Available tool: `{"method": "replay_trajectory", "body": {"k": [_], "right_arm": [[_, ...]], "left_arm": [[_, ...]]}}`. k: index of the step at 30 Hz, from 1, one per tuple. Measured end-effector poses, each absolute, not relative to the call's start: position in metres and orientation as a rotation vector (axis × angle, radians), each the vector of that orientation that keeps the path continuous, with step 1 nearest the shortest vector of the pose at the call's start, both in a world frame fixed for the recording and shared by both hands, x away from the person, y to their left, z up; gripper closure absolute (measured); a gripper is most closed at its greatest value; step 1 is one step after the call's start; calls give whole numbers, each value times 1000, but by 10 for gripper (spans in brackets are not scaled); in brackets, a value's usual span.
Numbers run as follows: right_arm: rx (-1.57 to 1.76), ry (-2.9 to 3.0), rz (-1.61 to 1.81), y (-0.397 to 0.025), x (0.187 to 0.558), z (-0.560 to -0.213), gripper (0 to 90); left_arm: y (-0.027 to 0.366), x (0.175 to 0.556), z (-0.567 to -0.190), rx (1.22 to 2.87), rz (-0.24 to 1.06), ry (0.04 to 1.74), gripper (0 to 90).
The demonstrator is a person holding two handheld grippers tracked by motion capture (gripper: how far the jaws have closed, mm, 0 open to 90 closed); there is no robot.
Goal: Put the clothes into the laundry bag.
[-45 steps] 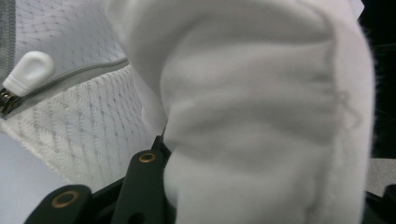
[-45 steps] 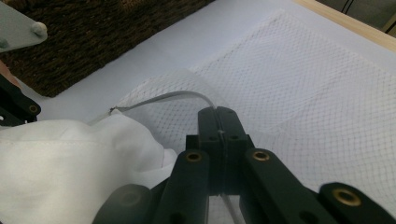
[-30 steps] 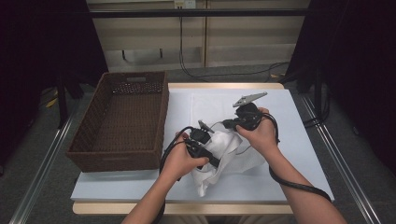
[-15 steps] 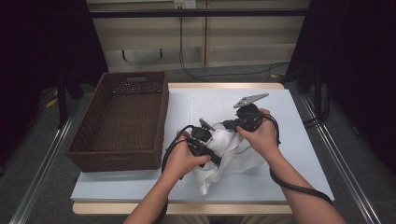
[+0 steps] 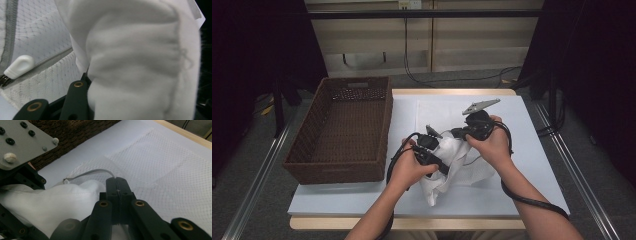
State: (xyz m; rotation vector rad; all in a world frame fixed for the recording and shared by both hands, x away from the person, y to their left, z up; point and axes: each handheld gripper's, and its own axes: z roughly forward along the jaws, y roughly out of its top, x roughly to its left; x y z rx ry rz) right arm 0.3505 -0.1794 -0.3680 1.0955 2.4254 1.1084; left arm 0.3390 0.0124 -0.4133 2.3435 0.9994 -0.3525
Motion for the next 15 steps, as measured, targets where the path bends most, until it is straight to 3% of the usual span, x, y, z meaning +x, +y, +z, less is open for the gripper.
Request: {"method": "replay_trajectory", "body": {"k": [15], "right_arm": [[1082,2422,1116,-180,350,-363,900]], "left_arm": [[10,342,-418,2315,-347,1067,614]]}}
